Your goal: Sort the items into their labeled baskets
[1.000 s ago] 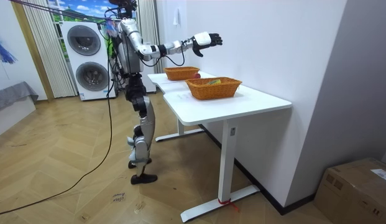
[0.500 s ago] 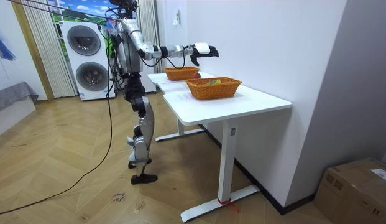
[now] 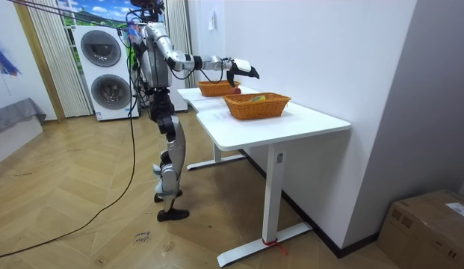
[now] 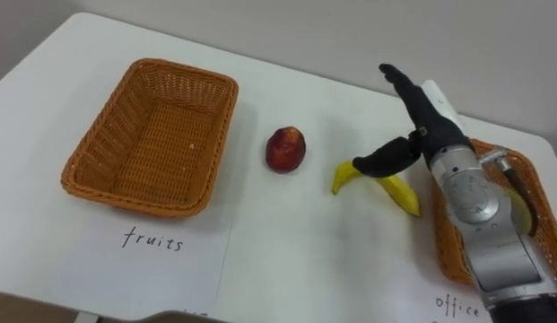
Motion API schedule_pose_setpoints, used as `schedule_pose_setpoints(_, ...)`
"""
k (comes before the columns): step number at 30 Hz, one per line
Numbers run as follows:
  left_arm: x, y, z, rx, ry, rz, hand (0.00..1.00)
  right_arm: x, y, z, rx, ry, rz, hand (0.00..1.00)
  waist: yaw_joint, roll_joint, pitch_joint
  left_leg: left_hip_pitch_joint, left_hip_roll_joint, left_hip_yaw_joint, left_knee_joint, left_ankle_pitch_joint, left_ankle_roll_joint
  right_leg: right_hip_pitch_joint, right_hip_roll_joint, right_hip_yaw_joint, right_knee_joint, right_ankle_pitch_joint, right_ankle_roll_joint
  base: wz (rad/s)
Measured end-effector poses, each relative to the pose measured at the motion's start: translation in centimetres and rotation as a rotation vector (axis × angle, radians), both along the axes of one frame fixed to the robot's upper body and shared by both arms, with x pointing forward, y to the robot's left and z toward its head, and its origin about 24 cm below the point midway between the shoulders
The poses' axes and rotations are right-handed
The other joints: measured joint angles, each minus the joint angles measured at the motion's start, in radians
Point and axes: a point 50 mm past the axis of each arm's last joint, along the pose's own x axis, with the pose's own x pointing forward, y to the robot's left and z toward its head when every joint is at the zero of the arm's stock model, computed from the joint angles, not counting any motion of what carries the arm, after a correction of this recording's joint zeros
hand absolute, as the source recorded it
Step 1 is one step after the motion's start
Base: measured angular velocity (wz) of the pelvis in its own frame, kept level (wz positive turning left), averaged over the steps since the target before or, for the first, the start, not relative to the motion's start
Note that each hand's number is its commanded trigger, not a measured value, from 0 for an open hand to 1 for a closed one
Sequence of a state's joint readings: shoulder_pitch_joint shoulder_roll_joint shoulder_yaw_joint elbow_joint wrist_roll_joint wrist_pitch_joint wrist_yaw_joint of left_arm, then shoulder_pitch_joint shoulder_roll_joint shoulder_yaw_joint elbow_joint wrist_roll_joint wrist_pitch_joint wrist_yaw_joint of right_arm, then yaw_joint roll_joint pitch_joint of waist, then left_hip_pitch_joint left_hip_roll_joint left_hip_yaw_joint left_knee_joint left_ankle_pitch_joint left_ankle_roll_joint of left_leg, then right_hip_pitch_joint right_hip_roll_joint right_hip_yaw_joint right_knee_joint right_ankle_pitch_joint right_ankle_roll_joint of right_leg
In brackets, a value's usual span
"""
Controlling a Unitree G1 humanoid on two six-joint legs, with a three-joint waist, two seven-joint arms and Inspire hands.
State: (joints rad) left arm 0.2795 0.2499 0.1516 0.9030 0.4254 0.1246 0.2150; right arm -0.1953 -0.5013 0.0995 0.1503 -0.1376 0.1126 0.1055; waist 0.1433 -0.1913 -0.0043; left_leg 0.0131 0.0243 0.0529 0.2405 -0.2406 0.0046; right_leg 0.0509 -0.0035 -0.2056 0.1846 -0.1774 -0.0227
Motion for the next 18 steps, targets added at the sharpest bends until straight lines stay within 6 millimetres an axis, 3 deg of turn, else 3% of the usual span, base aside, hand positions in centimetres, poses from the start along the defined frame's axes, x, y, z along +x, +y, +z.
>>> schedule_pose_setpoints(5,0.0,-0.2,-0.1,-0.005,0.010,-0.016,0.00,0.0,0.0,-0.3,-0.032,0.031,0.017,0.00,-0.001,-0.004,0.0012,-0.003,-0.001,-0.004,0.003,0.000,0.000,0.001,-0.001,-0.010,0.000,0.000,0.000,0.03)
schedule_pose_setpoints(12,0.1,-0.4,-0.2,-0.014,0.027,-0.032,0.00,-0.1,0.0,-0.8,-0.115,0.095,0.054,0.00,-0.001,0.007,0.0113,-0.006,0.000,-0.008,-0.002,0.000,0.000,0.000,0.000,-0.015,0.000,0.000,0.000,0.02)
schedule_pose_setpoints(18,0.4,-0.3,-0.2,-0.013,0.025,-0.031,0.00,-0.3,-0.5,-1.8,-0.144,0.180,0.056,0.00,0.004,-0.005,0.0058,-0.005,-0.001,-0.010,-0.003,0.000,0.000,-0.002,0.000,-0.014,0.000,0.000,0.000,0.00)
